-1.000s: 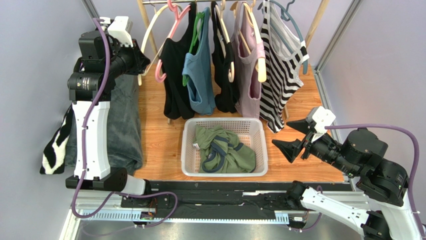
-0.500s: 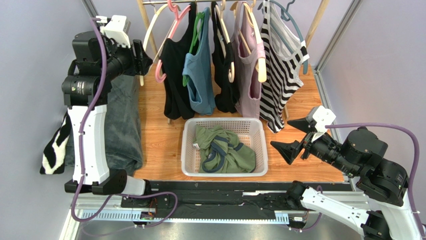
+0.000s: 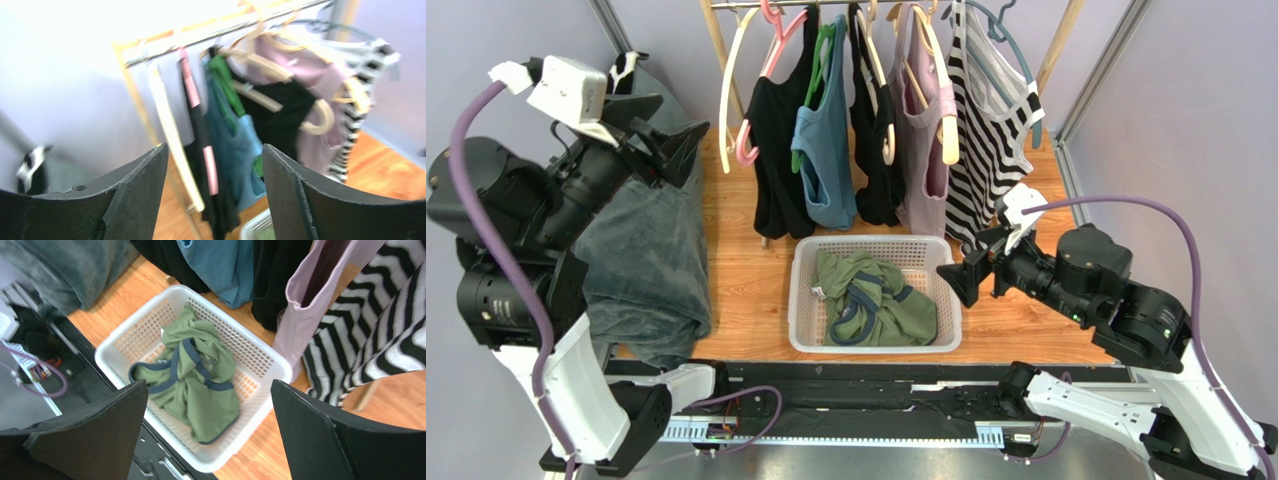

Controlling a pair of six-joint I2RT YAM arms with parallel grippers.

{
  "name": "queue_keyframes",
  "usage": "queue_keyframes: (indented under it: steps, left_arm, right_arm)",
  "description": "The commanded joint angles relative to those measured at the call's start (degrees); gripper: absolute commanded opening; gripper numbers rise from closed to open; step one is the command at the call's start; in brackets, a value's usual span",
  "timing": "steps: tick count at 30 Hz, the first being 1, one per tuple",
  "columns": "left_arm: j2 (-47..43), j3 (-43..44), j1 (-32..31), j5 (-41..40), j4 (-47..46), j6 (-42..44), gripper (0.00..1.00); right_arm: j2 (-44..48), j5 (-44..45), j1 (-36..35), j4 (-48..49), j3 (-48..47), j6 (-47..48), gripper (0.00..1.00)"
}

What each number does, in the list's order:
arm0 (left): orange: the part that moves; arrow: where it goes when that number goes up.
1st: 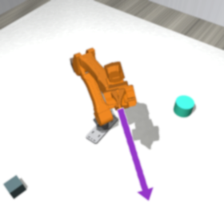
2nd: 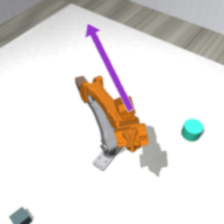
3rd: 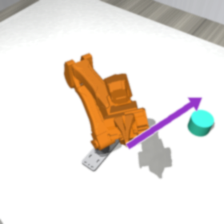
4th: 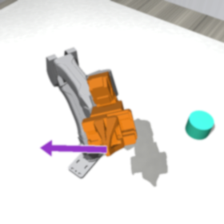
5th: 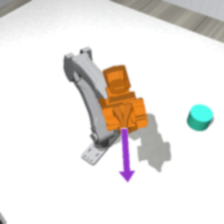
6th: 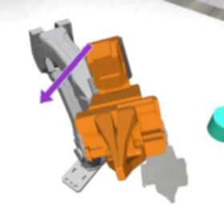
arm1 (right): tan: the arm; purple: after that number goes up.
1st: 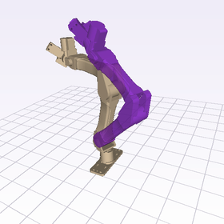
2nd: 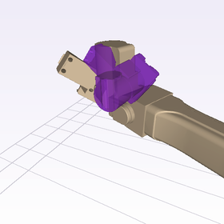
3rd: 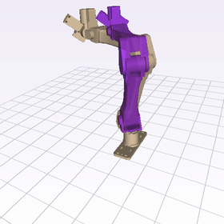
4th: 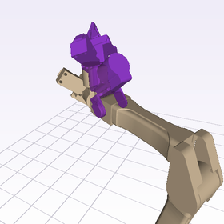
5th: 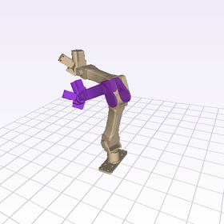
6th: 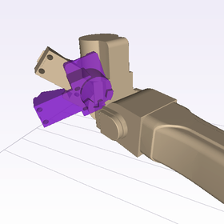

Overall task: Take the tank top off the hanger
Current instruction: Place the hanger at the clothesline, then pick up the hanger from the clothesline.

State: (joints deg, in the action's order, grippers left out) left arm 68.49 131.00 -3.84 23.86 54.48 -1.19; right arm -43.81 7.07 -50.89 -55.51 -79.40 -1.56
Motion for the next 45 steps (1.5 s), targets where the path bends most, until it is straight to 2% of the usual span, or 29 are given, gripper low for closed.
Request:
queue_keyframes:
  steps: [1, 4, 7, 9, 14, 19, 22, 29, 36, 45]
  left_arm:
    - [2.8, -4.0, -2.6, 8.9, -5.0, -3.5, 0.71]
    - [5.4, -6.0, -8.2, 5.8, -4.9, -1.5, 0.70]
    - [7.5, -4.2, -12.6, 0.0, -4.9, 0.0, 0.76]
    - [8.5, -2.2, -12.9, -1.4, -5.0, -1.0, 0.79]
    - [10.2, 0.6, -12.9, -2.8, -5.7, -1.3, 0.80]
    - [11.9, 1.1, -13.5, -2.7, -6.1, -1.0, 0.80]
    - [13.0, 1.2, -13.7, -3.6, -6.2, -0.4, 0.80]
    - [14.9, 0.4, -13.7, -5.8, -6.3, 0.9, 0.80]
    - [17.5, 0.7, -13.7, -9.9, -6.6, 2.4, 0.80]
    - [20.3, 1.2, -13.7, -10.6, -6.8, 3.2, 0.79]
  right_arm:
    - [-0.7, 2.5, 0.1, 6.2, 1.6, -9.0, 1.00]
    - [-2.8, -0.3, 0.2, 5.3, 0.6, -11.4, 1.00]
    - [-3.5, -3.6, 0.2, 4.3, -1.1, -11.6, 1.00]
    - [-2.2, -5.3, 0.1, 6.8, 0.4, -10.8, 1.00]
    - [6.4, 1.5, 0.2, 15.0, 6.3, -15.8, 1.00]
    - [6.3, 2.8, 0.2, 14.4, 6.5, -11.8, 0.99]
    - [4.8, 7.7, 0.2, 11.9, 5.6, -12.1, 0.95]
    - [2.0, 4.2, 0.2, 10.0, 4.7, -13.6, 0.91]
    - [4.2, 4.2, 0.2, 10.5, 6.0, -15.0, 0.91]
    - [6.1, 4.7, 0.2, 9.9, 6.6, -15.1, 0.90]
